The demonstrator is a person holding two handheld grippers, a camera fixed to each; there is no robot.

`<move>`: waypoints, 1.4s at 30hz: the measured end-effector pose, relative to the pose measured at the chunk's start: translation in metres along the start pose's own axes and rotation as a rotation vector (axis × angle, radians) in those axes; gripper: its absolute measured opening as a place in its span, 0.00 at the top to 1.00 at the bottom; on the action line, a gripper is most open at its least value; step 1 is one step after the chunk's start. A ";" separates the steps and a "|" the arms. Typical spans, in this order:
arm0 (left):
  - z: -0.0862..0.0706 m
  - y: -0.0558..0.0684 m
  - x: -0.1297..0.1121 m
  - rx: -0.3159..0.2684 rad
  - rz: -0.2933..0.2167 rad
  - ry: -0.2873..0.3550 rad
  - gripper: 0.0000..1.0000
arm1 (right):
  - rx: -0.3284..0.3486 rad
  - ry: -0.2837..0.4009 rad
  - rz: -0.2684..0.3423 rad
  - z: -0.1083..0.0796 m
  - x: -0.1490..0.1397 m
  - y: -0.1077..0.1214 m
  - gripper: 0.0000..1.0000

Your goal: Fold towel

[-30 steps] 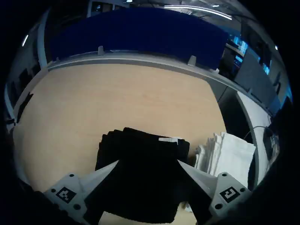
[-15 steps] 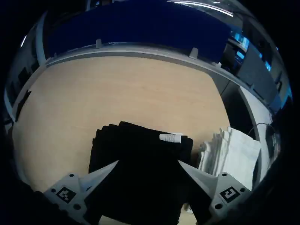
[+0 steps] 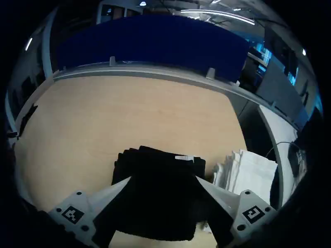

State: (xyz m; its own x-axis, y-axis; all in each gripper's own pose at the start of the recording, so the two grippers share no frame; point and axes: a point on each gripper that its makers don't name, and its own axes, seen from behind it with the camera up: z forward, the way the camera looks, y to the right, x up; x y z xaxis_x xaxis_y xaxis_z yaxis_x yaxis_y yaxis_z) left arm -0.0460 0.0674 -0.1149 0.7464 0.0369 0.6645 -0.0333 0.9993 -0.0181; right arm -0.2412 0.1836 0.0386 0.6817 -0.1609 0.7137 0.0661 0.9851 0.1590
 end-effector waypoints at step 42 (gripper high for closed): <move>-0.005 0.000 0.011 -0.034 0.021 0.040 0.05 | -0.174 0.538 0.108 -0.089 0.073 -0.003 0.00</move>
State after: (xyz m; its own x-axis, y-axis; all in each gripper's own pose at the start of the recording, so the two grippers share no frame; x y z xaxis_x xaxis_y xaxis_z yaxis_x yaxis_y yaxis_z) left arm -0.0349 0.0677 -0.1113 0.7717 0.0571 0.6335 -0.0269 0.9980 -0.0572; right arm -0.1266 0.1739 0.0293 0.9629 -0.0503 0.2650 0.0637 0.9971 -0.0421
